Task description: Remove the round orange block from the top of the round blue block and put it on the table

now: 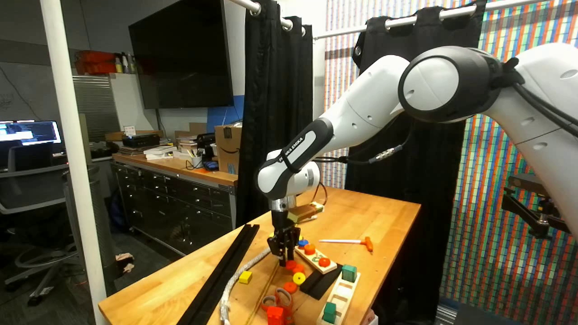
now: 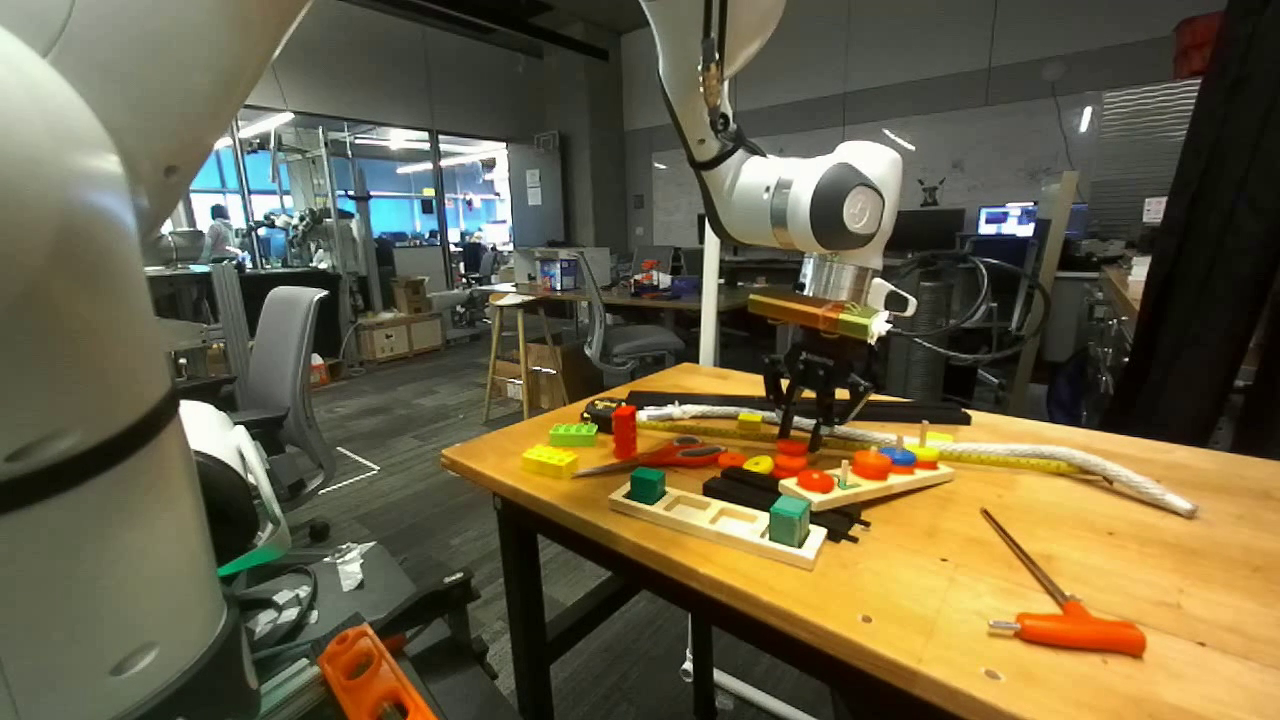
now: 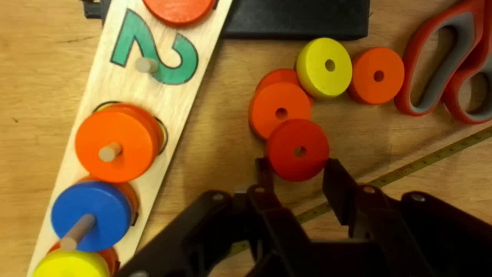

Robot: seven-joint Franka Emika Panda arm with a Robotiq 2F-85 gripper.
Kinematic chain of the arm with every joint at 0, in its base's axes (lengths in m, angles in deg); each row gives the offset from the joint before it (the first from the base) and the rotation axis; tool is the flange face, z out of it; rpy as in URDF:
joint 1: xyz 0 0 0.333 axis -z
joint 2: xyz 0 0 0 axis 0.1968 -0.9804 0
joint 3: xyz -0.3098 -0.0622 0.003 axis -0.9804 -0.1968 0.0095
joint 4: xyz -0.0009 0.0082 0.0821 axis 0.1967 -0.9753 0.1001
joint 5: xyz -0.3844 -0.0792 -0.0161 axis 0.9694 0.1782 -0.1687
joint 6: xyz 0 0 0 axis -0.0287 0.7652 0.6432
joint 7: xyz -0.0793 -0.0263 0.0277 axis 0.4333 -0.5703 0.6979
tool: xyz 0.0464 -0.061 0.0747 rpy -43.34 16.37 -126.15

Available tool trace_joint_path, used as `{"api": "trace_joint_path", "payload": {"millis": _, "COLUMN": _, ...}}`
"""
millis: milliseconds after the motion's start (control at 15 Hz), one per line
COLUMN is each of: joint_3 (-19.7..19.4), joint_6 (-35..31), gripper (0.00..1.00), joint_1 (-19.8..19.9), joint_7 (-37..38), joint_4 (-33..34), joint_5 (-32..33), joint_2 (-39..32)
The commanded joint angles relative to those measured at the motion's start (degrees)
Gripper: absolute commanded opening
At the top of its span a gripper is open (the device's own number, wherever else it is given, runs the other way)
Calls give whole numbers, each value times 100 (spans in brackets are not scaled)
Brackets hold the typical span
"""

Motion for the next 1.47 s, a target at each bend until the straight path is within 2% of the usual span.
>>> {"api": "trace_joint_path", "payload": {"millis": 0, "joint_3": 75, "joint_6": -2, "gripper": 22, "joint_1": 34, "joint_7": -181, "joint_4": 290, "joint_5": -55, "joint_2": -183}}
{"api": "trace_joint_path", "payload": {"millis": 600, "joint_3": 158, "joint_6": 16, "gripper": 22, "joint_1": 23, "joint_7": -296, "joint_4": 596, "joint_5": -44, "joint_2": -391}}
{"api": "trace_joint_path", "payload": {"millis": 667, "joint_3": 160, "joint_6": 27, "gripper": 25, "joint_1": 30, "joint_7": -296, "joint_4": 608, "joint_5": -54, "joint_2": -401}}
{"api": "trace_joint_path", "payload": {"millis": 733, "joint_3": 164, "joint_6": 48, "gripper": 64, "joint_1": 37, "joint_7": -287, "joint_4": 624, "joint_5": -70, "joint_2": -412}}
{"api": "trace_joint_path", "payload": {"millis": 800, "joint_3": 166, "joint_6": 51, "gripper": 64, "joint_1": 45, "joint_7": -291, "joint_4": 623, "joint_5": -79, "joint_2": -417}}
{"api": "trace_joint_path", "payload": {"millis": 867, "joint_3": 166, "joint_6": 72, "gripper": 68, "joint_1": 52, "joint_7": -284, "joint_4": 628, "joint_5": -88, "joint_2": -420}}
{"api": "trace_joint_path", "payload": {"millis": 1133, "joint_3": 134, "joint_6": 96, "gripper": 99, "joint_1": 52, "joint_7": -214, "joint_4": 606, "joint_5": -73, "joint_2": -407}}
{"api": "trace_joint_path", "payload": {"millis": 1400, "joint_3": -88, "joint_6": 196, "gripper": 100, "joint_1": -34, "joint_7": 220, "joint_4": 289, "joint_5": 85, "joint_2": 99}}
